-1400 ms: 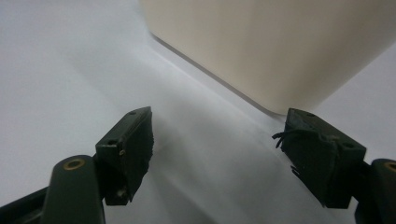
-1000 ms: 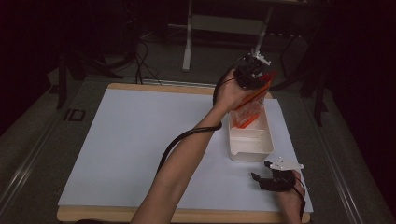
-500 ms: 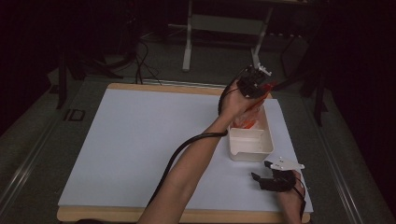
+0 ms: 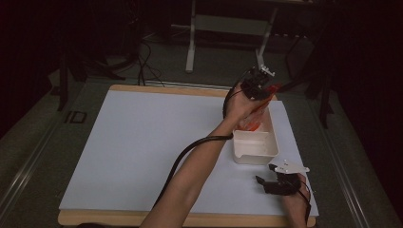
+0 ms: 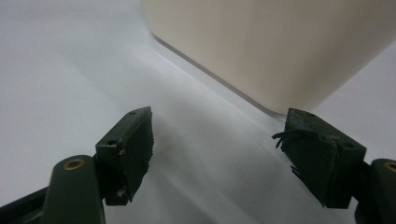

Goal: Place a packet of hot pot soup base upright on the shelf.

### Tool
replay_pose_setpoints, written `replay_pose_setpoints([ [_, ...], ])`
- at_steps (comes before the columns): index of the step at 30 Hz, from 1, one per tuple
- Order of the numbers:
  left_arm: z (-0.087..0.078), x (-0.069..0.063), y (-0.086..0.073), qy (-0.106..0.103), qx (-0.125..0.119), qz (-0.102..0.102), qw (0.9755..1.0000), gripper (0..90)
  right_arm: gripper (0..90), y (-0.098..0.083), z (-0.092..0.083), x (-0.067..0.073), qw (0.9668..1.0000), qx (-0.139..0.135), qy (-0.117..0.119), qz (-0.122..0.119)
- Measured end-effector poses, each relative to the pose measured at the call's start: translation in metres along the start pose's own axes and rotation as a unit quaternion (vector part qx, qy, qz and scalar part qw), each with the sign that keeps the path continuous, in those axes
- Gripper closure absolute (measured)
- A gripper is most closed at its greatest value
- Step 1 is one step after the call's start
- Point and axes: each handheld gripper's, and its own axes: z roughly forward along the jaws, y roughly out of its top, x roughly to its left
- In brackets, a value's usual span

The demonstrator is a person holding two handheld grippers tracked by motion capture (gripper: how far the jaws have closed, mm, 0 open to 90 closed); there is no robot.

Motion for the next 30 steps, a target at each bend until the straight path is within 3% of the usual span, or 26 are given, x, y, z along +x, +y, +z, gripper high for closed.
replay_pose_setpoints([
  [2,-0.002,0.002,-0.001,-0.001,-0.002,-0.003,1.0,80.2,24.7,0.0,0.0,0.0,1.0,0.0,0.0,-0.001],
  [8,-0.013,0.004,0.0,0.001,-0.023,-0.002,0.9997,70.4,24.7,0.0,0.0,0.0,1.0,0.001,0.0,-0.002],
  [13,-0.03,0.005,0.003,0.0,-0.039,-0.003,0.9992,69.4,24.7,0.0,0.001,0.001,1.0,0.003,-0.001,-0.001],
  [16,-0.041,0.007,0.002,0.0,-0.061,-0.01,0.9981,69.1,24.7,0.0,0.001,0.001,1.0,0.003,-0.002,-0.002],
  [22,-0.058,0.008,0.0,0.005,-0.086,0.0,0.9963,68.0,24.7,0.0,0.001,0.001,1.0,0.005,-0.001,-0.002],
  [30,-0.088,0.014,-0.009,-0.025,-0.091,-0.019,0.9954,66.0,24.7,0.0,0.001,0.001,1.0,0.008,-0.001,-0.004],
])
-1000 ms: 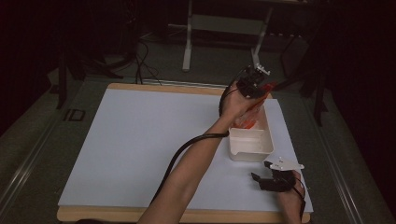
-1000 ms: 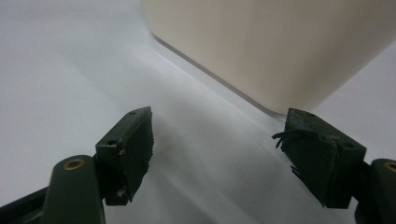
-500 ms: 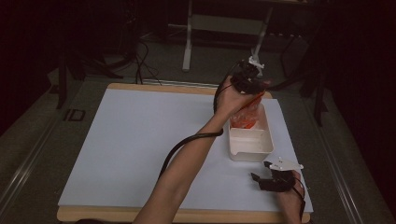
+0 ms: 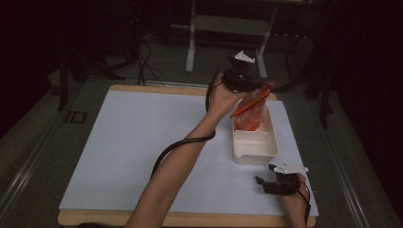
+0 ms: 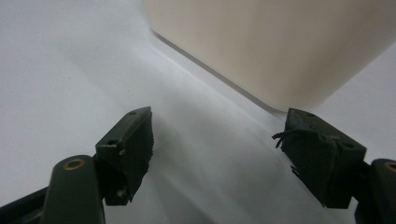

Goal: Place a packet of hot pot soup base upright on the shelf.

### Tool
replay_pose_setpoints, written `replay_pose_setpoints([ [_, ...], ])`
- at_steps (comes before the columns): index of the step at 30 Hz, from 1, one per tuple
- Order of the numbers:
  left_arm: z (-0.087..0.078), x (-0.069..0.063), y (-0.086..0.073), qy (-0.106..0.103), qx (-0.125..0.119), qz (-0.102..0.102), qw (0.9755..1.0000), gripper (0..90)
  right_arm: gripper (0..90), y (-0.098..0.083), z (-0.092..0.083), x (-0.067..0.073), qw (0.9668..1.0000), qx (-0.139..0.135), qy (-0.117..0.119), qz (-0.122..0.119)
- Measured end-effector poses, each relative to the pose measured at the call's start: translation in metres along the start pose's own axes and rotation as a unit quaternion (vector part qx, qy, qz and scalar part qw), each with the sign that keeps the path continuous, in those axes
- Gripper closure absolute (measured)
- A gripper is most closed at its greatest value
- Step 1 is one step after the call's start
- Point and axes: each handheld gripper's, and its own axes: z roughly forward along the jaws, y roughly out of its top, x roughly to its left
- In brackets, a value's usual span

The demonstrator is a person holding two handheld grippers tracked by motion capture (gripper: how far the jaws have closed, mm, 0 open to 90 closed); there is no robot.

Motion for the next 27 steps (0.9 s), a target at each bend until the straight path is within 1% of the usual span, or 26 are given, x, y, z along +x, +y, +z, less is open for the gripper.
replay_pose_setpoints([
  [1,-0.006,0.0,-0.003,-0.003,0.007,0.003,1.0,65.8,24.6,0.0,0.0,0.0,1.0,0.0,-0.001,-0.001],
  [2,-0.01,0.001,-0.005,-0.005,0.008,0.004,0.9999,65.7,24.7,0.0,0.0,0.0,1.0,0.001,-0.001,-0.001],
  [3,-0.013,0.001,-0.007,-0.008,0.008,0.004,0.9999,65.6,24.7,0.0,0.0,0.0,1.0,0.001,-0.001,-0.001],
  [4,-0.013,0.001,-0.007,-0.008,0.008,0.004,0.9999,65.5,24.7,0.0,0.0,0.0,1.0,0.0,-0.001,0.0],
  [5,-0.021,0.001,-0.012,-0.016,0.008,0.005,0.9998,65.3,24.7,0.0,0.0,0.0,1.0,0.0,-0.001,0.0],
  [6,-0.021,0.001,-0.012,-0.016,0.008,0.005,0.9998,65.2,24.7,0.0,0.0,0.0,1.0,0.0,-0.001,0.0],
  [7,-0.027,0.001,-0.016,-0.023,0.01,0.004,0.9997,65.1,24.7,0.0,0.001,0.001,1.0,0.0,-0.003,0.0],
  [9,-0.035,0.0,-0.021,-0.026,0.012,0.007,0.9996,64.8,24.7,0.0,0.001,0.001,1.0,0.001,-0.004,-0.001],
  [10,-0.035,0.0,-0.021,-0.026,0.012,0.007,0.9996,64.8,24.7,0.0,0.001,0.001,1.0,0.001,-0.004,-0.001],
  [11,-0.042,0.0,-0.026,-0.03,0.01,0.009,0.9994,64.8,24.7,0.0,0.001,0.001,1.0,0.002,-0.004,-0.002],
  [12,-0.042,0.0,-0.026,-0.03,0.01,0.009,0.9994,64.8,24.7,0.0,0.001,0.001,1.0,0.002,-0.004,-0.002],
  [14,-0.051,-0.001,-0.035,-0.033,0.014,0.013,0.9993,64.7,24.7,0.0,0.001,0.001,1.0,0.002,-0.005,-0.002],
  [17,-0.062,-0.003,-0.047,-0.038,0.012,0.013,0.9991,64.2,24.7,0.0,0.001,0.001,1.0,0.002,-0.006,-0.002],
  [18,-0.062,-0.003,-0.047,-0.038,0.012,0.013,0.9991,64.2,24.7,0.0,0.001,0.001,1.0,0.002,-0.006,-0.002],
  [19,-0.069,-0.004,-0.056,-0.036,0.012,0.017,0.9991,64.1,24.7,0.0,0.001,0.001,1.0,0.002,-0.006,-0.002],
  [21,-0.077,-0.003,-0.067,-0.036,0.01,0.013,0.9992,63.9,24.7,0.0,0.001,0.001,1.0,0.002,-0.006,-0.003],
  [22,-0.077,-0.003,-0.067,-0.036,0.01,0.013,0.9992,63.9,24.7,0.0,0.001,0.001,1.0,0.002,-0.006,-0.003],
  [23,-0.086,-0.003,-0.08,-0.028,0.009,0.01,0.9995,63.5,24.7,0.0,0.001,0.001,1.0,0.002,-0.006,-0.001],
  [25,-0.095,-0.003,-0.098,-0.015,0.013,0.011,0.9998,63.0,24.7,0.0,-0.001,0.0,0.9999,-0.006,-0.009,0.004],
  [26,-0.095,-0.003,-0.098,-0.015,0.013,0.011,0.9998,62.8,24.7,0.0,-0.003,0.0,0.9998,-0.012,-0.012,0.003],
  [27,-0.1,-0.002,-0.109,-0.007,0.014,0.012,0.9998,62.6,24.7,0.0,-0.005,0.0,0.9998,-0.014,-0.016,0.002],
])
